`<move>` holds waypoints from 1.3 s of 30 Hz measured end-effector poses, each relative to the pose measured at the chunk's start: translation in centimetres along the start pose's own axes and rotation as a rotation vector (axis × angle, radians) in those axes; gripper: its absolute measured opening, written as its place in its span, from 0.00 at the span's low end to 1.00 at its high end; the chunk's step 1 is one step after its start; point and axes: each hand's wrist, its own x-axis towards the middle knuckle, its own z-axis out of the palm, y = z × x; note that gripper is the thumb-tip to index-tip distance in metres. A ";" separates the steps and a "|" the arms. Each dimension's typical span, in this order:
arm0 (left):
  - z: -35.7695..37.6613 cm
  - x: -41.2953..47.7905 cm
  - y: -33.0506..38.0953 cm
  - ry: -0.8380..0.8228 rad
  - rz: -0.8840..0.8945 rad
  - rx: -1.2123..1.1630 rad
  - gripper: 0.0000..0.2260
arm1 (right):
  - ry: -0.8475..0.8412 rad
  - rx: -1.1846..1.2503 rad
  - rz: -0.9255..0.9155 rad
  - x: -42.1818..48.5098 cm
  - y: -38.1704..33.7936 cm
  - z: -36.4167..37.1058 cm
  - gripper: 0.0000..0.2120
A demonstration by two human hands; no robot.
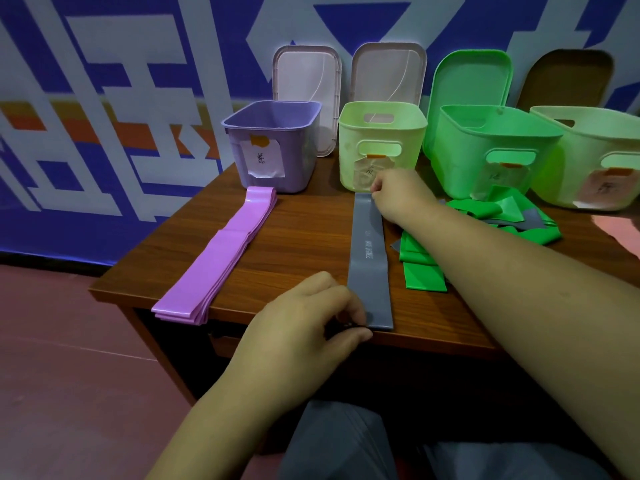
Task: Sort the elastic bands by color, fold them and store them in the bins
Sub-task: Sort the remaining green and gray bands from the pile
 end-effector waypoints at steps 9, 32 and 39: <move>-2.3 5.1 2.0 -0.067 0.001 -0.054 0.08 | 0.005 0.399 -0.063 -2.0 2.4 -6.2 0.07; 5.7 27.5 -2.0 -0.388 0.026 0.196 0.20 | -0.004 0.276 -0.080 -3.7 14.7 -6.1 0.05; 6.1 27.3 -2.0 -0.395 0.002 0.031 0.14 | -0.114 0.216 -0.081 -3.2 14.6 -5.5 0.07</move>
